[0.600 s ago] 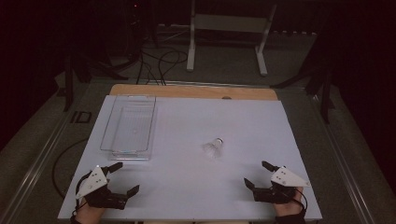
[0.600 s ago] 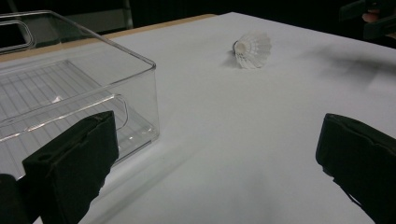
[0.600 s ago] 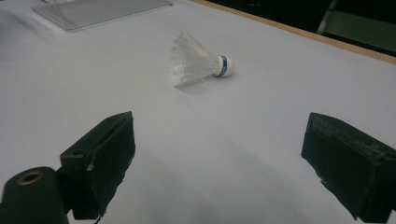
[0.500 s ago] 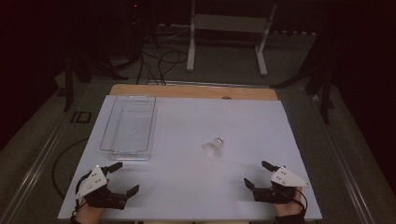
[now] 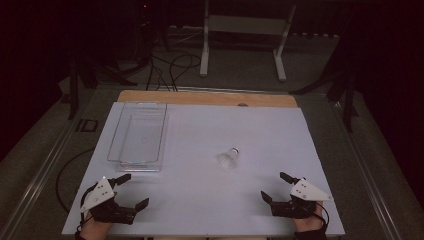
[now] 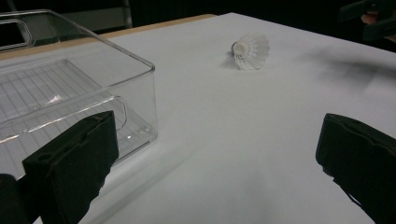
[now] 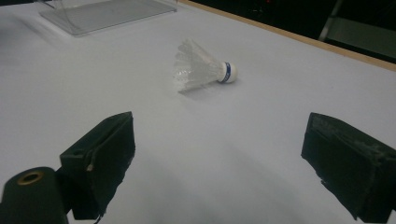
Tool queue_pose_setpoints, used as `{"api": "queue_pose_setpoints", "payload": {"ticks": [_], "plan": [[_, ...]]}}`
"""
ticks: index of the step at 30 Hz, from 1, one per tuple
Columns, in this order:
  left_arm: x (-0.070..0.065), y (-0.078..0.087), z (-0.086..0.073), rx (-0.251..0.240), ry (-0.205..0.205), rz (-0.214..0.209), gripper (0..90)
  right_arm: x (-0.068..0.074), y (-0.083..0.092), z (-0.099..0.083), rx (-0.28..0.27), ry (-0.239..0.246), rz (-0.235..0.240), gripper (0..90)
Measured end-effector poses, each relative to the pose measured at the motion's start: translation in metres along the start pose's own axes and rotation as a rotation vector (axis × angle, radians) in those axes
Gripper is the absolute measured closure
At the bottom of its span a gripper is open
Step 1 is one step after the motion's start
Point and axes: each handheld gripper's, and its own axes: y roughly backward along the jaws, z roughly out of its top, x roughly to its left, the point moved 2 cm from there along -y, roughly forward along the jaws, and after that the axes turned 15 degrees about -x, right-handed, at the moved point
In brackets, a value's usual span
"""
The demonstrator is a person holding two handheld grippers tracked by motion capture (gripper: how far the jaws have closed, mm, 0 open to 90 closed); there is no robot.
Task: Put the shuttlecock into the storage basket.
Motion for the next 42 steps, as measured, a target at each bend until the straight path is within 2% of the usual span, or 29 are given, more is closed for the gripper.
{"api": "queue_pose_setpoints", "payload": {"ticks": [11,16,21,28,35,37,39,42], "plan": [[-0.001,-0.002,0.013,0.056,-0.005,-0.016,0.0,0.000,0.000,0.000,0.002,-0.003,-0.003,9.8],[-0.002,-0.005,0.020,0.113,-0.022,-0.040,0.0,-0.001,-0.001,-0.001,0.006,-0.008,0.003,9.8],[0.002,-0.008,0.024,0.160,-0.016,-0.052,0.0,0.000,-0.001,-0.001,0.010,-0.004,0.004,9.8],[0.003,-0.010,0.029,0.190,-0.024,-0.072,0.0,0.000,-0.002,-0.001,0.011,-0.007,0.004,9.8],[0.004,-0.015,0.029,0.281,-0.056,-0.103,0.0,0.001,-0.002,-0.001,0.010,-0.009,0.000,9.8],[0.003,-0.016,0.029,0.315,-0.057,-0.129,0.0,0.001,-0.002,-0.001,0.012,-0.009,-0.001,9.8],[0.002,-0.017,0.029,0.331,-0.080,-0.131,0.0,0.000,-0.002,-0.001,0.013,-0.008,-0.002,9.8],[0.001,-0.019,0.028,0.360,-0.075,-0.147,0.0,0.000,-0.002,-0.001,0.014,-0.010,-0.001,9.8]]}}
